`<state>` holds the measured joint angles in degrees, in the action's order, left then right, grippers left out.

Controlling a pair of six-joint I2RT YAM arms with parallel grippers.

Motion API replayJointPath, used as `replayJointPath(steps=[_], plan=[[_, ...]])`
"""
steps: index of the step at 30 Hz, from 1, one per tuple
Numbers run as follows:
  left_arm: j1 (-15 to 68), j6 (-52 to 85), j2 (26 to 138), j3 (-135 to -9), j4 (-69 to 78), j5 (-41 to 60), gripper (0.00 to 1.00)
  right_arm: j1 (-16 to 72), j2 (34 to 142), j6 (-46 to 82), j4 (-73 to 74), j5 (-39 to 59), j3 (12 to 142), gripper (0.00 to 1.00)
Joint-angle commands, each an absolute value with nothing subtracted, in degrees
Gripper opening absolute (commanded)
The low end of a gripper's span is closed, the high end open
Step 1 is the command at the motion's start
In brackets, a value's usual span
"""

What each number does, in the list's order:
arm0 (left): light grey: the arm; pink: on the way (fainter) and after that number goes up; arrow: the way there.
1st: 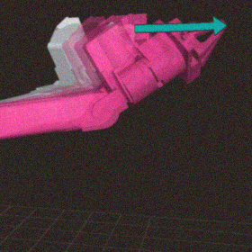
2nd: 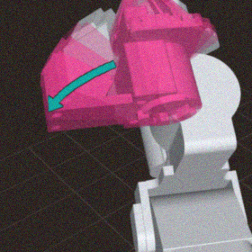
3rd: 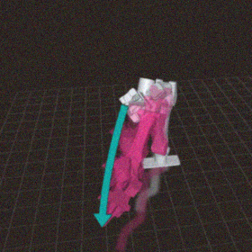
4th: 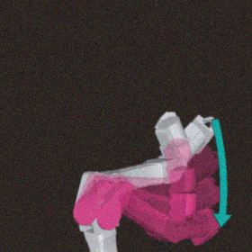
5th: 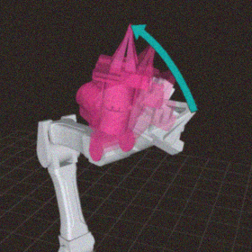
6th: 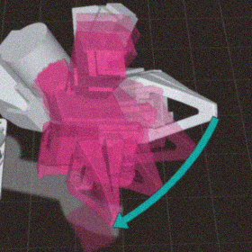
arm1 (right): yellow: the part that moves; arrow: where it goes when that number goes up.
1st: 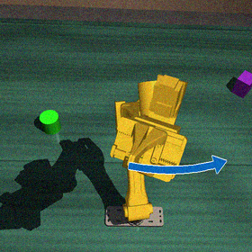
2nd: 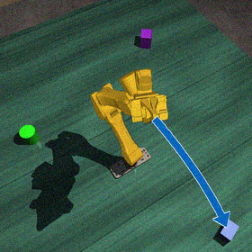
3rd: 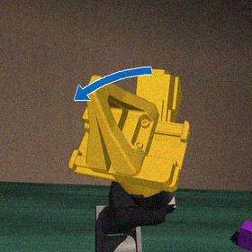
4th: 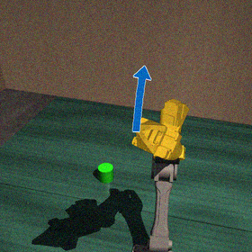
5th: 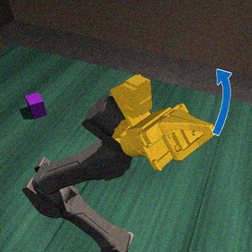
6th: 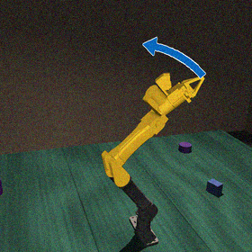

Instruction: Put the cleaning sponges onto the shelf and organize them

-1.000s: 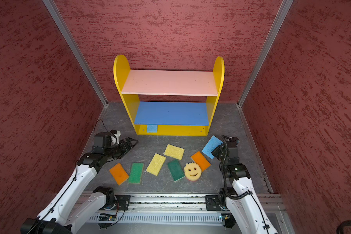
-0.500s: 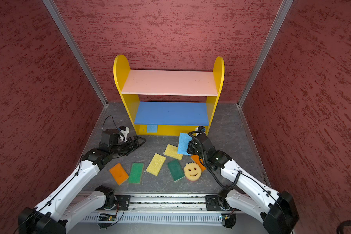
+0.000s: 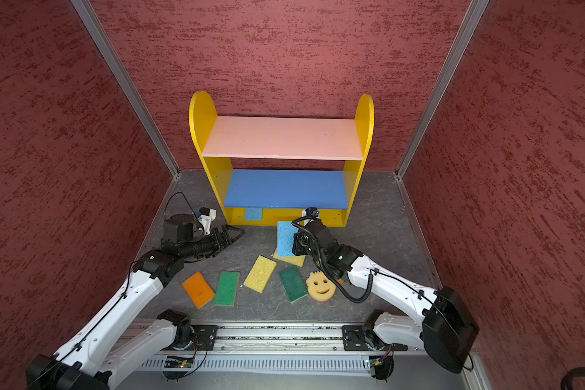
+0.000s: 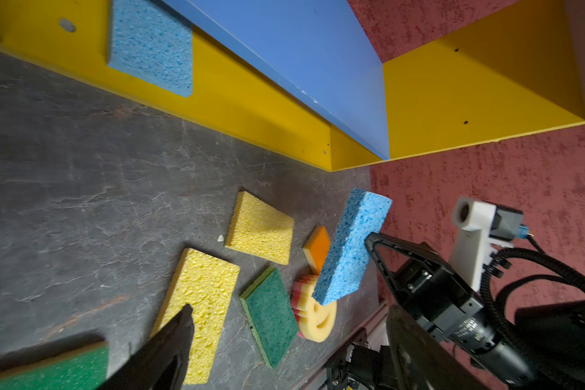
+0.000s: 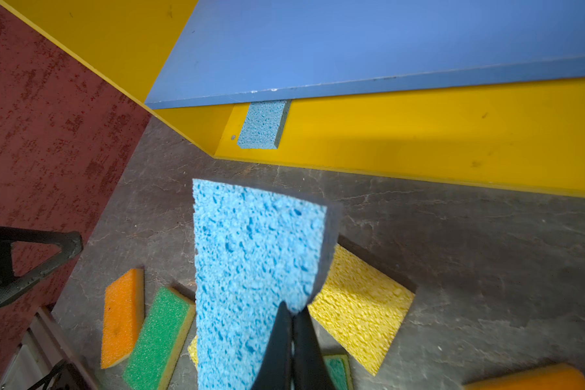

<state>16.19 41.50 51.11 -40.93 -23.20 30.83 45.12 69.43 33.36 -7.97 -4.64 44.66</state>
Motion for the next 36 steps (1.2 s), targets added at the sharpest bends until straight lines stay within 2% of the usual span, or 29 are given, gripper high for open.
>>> replayJointPath(steps=[1,11,17,19,23,25,30,31,33,34,36], plan=[[16.52,41.6,51.34,-41.71,-19.16,36.73,0.85,45.66,70.33,32.52,-3.63,-1.08,46.77,0.0],[21.69,43.93,55.83,-41.38,-12.97,36.4,0.85,47.47,78.28,33.02,0.68,7.37,52.67,0.0],[24.47,42.68,58.86,-42.82,-12.79,35.13,0.74,48.08,79.72,34.13,4.74,10.69,53.26,0.0],[24.71,42.74,58.99,-42.85,-12.51,34.79,0.66,48.12,79.86,34.61,5.32,11.45,53.29,0.0],[25.09,42.56,59.23,-43.18,-12.28,34.02,0.33,48.16,80.38,35.06,5.45,12.13,53.21,0.0],[25.22,42.5,59.41,-43.51,-12.7,33.89,0.25,48.16,80.27,35.6,5.95,11.82,52.68,0.0],[25.4,41.95,59.57,-43.73,-14.07,33.06,0.16,48.16,79.7,37.02,8.18,12.3,51.52,0.0],[25.4,42.0,59.48,-43.65,-14.16,32.97,0.14,48.16,79.4,37.5,8.64,12.39,51.18,0.1],[25.4,42.19,59.16,-43.27,-14.09,32.8,0.13,48.16,78.78,38.5,9.92,12.41,50.15,0.45],[25.38,42.23,58.94,-43.23,-14.07,32.65,0.13,48.16,78.44,39.02,10.44,12.33,49.48,0.56],[25.31,42.14,58.48,-43.18,-13.92,32.58,0.13,48.14,77.86,40.6,11.43,12.13,47.85,0.66]])
